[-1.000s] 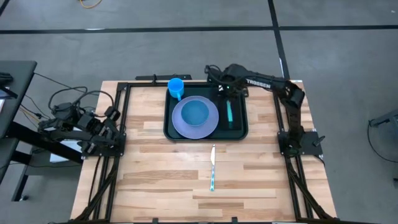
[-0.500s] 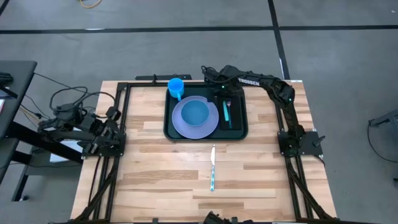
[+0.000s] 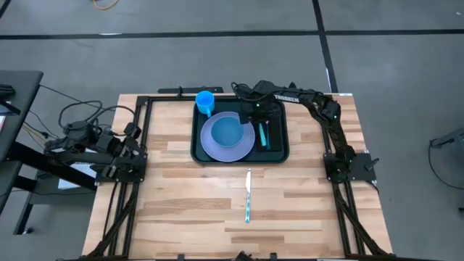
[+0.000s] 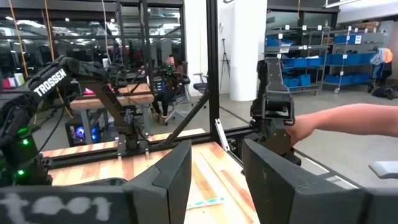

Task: Set up tray
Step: Put the blue spoon on the black napkin to the left of the blue fork

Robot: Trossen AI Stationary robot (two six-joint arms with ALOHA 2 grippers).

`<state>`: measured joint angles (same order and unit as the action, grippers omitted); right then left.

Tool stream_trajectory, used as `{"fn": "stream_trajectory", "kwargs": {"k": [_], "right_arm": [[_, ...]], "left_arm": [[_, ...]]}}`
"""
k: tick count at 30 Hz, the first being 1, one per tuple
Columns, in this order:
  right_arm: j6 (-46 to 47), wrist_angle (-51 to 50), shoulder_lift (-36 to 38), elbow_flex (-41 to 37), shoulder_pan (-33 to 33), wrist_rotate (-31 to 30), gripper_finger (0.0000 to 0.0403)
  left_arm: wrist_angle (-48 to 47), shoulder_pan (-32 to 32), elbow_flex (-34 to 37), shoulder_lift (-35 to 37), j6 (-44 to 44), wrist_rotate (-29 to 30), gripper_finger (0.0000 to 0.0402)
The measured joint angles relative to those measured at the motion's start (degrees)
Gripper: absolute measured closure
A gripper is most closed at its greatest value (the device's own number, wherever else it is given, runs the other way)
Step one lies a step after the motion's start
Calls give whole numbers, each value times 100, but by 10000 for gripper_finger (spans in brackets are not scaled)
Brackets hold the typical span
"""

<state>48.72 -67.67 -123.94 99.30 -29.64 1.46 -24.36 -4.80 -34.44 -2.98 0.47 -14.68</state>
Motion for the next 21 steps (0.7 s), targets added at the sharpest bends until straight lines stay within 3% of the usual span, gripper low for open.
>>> {"fn": "stream_trajectory", "kwargs": {"k": [21], "right_arm": [[533,303,-2,-582,190,371,371]], "left_arm": [[-20,1,0,0,-7,2,269]]}}
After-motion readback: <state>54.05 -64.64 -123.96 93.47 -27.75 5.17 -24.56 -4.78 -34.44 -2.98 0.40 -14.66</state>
